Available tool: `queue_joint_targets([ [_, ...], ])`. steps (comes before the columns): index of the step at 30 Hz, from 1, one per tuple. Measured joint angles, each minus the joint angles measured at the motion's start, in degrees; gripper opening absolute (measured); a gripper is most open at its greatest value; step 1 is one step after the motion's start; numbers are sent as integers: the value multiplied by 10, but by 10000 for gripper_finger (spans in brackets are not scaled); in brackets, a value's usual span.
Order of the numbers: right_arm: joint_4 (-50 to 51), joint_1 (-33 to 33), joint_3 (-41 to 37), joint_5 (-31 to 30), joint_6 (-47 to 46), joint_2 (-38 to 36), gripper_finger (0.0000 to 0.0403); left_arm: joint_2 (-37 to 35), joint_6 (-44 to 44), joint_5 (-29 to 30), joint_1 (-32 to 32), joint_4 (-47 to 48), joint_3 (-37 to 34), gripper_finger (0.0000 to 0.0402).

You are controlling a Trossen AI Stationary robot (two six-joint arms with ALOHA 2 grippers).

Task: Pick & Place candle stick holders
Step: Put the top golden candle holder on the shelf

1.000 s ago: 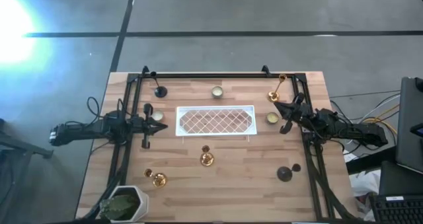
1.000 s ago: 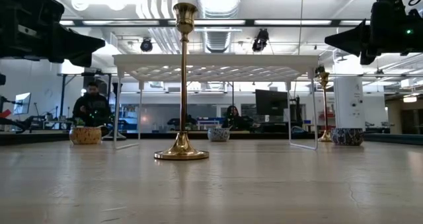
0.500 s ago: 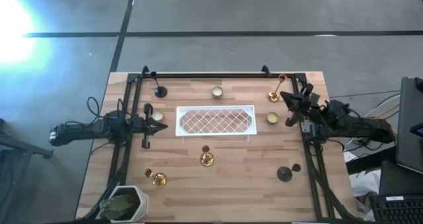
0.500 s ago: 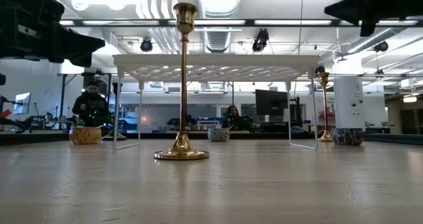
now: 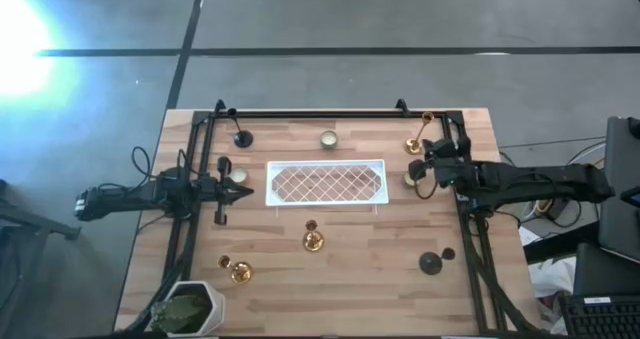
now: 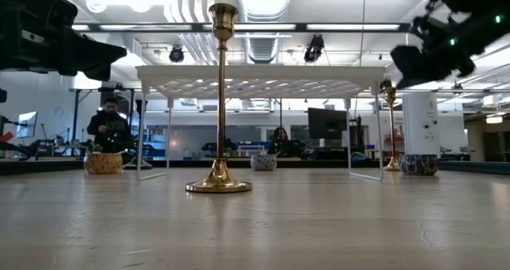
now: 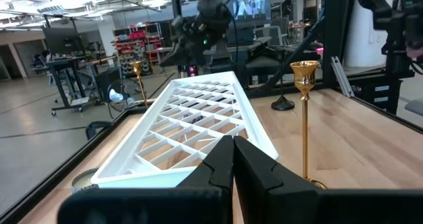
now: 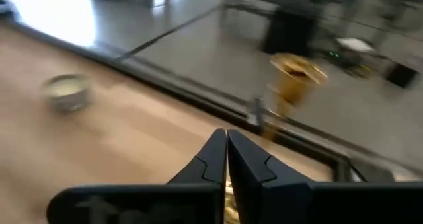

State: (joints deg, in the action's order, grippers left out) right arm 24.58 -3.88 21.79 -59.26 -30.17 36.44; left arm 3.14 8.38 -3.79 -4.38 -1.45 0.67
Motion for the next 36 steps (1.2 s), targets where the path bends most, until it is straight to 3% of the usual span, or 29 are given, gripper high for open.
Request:
queue_joint_targets([
  [5,-80,0,-92,-71,-55,-20,8,0,0,0,0,0,0,14],
  [13,-332,-1,-213,-81,83,-22,8,0,0,0,0,0,0,14],
  [20,-340,-1,-198,-78,157,-27,28,0,0,0,0,0,0,14],
  [28,-342,-20,-193,-98,85,-22,118,0,0,0,0,0,0,14],
  [36,-388,-59,-193,-64,71,3,166,0,0,0,0,0,0,14],
])
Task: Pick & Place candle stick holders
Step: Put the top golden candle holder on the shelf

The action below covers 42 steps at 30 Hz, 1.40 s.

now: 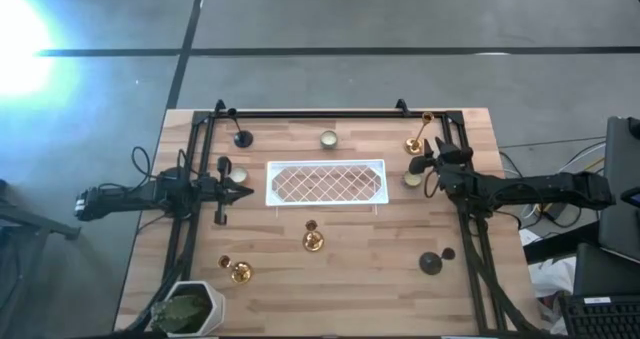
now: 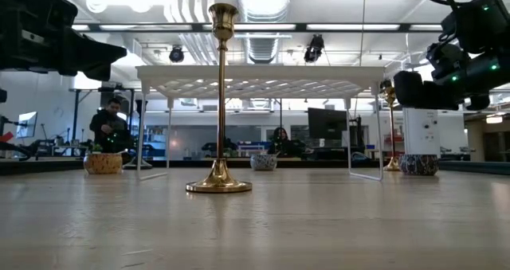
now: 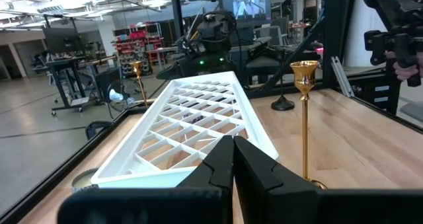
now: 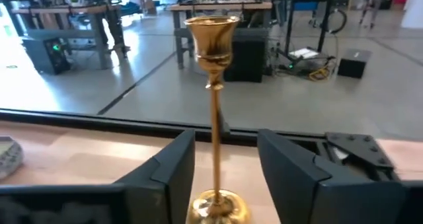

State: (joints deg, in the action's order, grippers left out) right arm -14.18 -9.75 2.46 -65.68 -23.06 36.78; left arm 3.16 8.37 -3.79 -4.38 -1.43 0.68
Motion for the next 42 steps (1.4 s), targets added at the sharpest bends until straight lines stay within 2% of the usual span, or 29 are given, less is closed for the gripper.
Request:
queue_joint_targets([
  [7,-35,-61,0,52,-6,48,193,0,0,0,0,0,0,14],
  [11,-79,-94,0,77,34,79,199,0,0,0,0,0,0,14],
  [19,-131,-128,0,97,73,130,199,0,0,0,0,0,0,14],
  [24,-187,-147,0,147,84,165,199,0,0,0,0,0,0,14],
  [29,-224,-167,0,149,85,203,198,0,0,0,0,0,0,14],
  [34,-273,-189,1,184,88,244,198,0,0,0,0,0,0,14],
  [42,-272,-217,62,194,130,314,181,0,0,0,0,0,0,14],
])
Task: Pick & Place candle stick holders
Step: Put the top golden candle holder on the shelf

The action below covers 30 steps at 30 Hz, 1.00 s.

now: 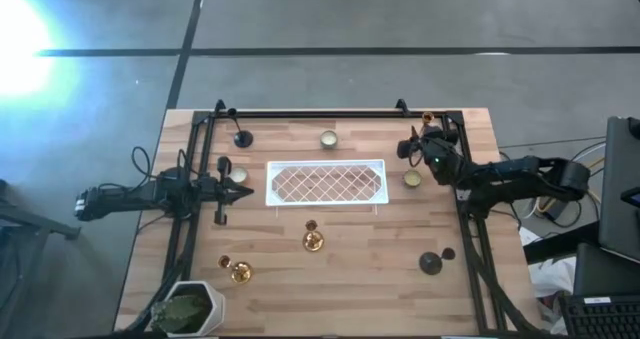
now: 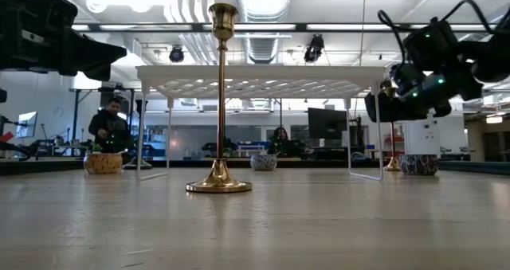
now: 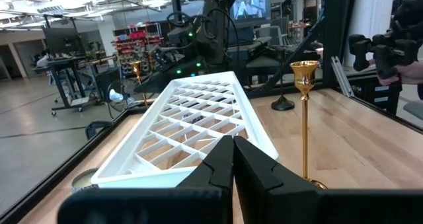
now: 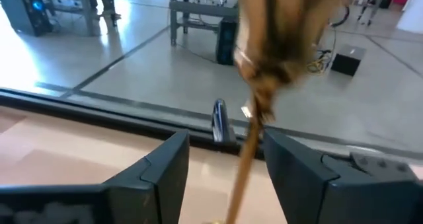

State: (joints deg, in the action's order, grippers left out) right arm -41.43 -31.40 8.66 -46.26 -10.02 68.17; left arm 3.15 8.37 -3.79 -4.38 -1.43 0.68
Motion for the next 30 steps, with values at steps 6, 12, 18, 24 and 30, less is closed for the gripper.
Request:
queue_joint_targets([
  [6,7,-13,23,-2,-24,42,78,0,0,0,0,0,0,14],
  [12,4,-13,-1,-3,-47,39,12,0,0,0,0,0,0,14],
  [18,14,-12,-11,19,-21,-8,11,0,0,0,0,0,0,14],
  [24,35,-12,6,75,15,-90,10,0,0,0,0,0,0,14],
  [30,254,-12,81,141,38,-190,9,0,0,0,0,0,0,14],
])
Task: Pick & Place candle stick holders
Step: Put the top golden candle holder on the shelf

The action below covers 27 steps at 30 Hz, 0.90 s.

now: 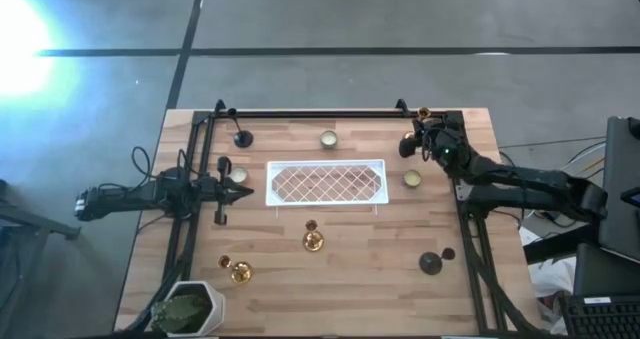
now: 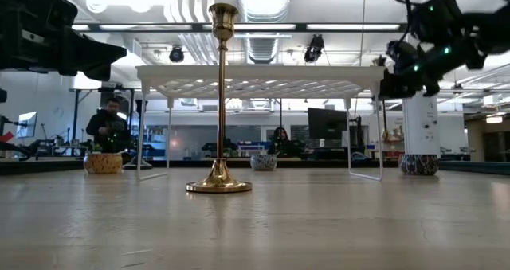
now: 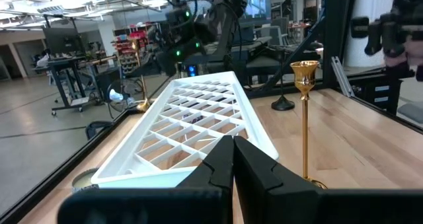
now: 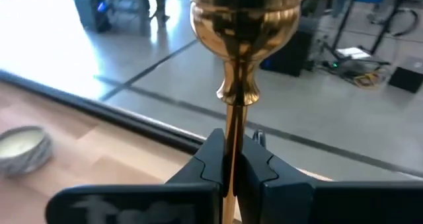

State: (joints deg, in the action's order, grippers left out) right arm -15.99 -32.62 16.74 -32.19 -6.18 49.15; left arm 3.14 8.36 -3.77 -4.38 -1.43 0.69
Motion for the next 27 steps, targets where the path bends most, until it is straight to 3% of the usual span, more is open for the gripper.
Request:
queue_joint_targets([
  [5,149,0,99,36,35,-59,9,0,0,0,0,0,0,14],
  [11,201,7,178,218,0,-75,9,0,0,0,0,0,0,14],
  [13,202,21,188,249,-10,-70,9,0,0,0,0,0,0,14],
  [22,161,177,230,238,-15,-33,9,0,0,0,0,0,0,14],
  [27,168,281,254,139,-20,14,9,0,0,0,0,0,0,14],
])
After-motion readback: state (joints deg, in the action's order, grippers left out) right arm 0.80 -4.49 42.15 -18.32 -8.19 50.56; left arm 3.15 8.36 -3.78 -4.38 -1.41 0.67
